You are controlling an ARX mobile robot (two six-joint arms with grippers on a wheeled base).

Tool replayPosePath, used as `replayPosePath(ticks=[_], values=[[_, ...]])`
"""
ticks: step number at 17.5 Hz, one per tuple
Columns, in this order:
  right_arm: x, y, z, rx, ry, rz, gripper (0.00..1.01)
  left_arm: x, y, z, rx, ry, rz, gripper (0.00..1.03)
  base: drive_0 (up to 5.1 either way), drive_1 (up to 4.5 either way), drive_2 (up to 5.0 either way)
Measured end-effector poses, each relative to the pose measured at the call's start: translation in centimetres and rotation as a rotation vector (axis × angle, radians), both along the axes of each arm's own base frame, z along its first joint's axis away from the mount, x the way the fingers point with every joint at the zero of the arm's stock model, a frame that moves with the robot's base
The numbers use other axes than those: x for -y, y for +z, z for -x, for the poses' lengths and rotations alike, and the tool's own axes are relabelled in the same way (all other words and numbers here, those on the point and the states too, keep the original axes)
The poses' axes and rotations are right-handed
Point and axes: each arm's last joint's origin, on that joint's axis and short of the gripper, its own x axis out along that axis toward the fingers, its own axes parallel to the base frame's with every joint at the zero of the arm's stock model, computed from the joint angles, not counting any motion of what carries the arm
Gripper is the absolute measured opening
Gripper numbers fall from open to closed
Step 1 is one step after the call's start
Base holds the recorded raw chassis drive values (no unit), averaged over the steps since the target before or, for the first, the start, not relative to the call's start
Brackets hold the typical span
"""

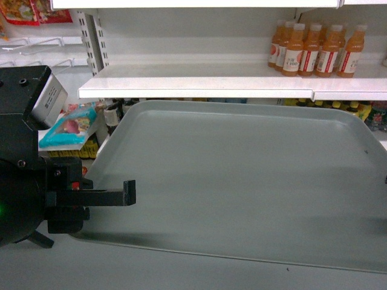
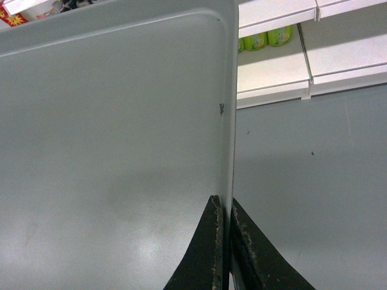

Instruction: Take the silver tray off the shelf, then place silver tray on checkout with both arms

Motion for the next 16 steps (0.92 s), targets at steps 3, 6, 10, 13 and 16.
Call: replayPosePath(ticks=[3,6,10,13,16], values=[[-0.02,-0.03,0.02,-0.003,0.001,0.000,0.03,0.00,-0.03,0.02,-0.003,0.000,-0.002,0.03,0.1,-4.13,4.2],[-0.03,-0.03,0.02,-0.003,0.001,0.000,0.03,0.00,-0.02,0.02,-0.002,-0.001,-0.002,0.03,0.0,-4.19,4.2],[0.03,-0.01,0.01,-0.001,0.000,-0.001,0.03,0.01,0.01,0.00,0.001,-0.001,-0.001,0.03,0.1,-4.12,4.2],[0.02,-0.03,0.02,-0.004,0.000,-0.001,0.03,0.01,0.00,0.00,0.000,-0.002,-0.002,0.03,0.2,-4.02,4.3],[0.01,-0.04,0.02,-0.005,0.001,-0.001,0.03,0.00,-0.02,0.02,-0.002,-0.002,-0.003,0.03,0.1,-4.10,4.3]])
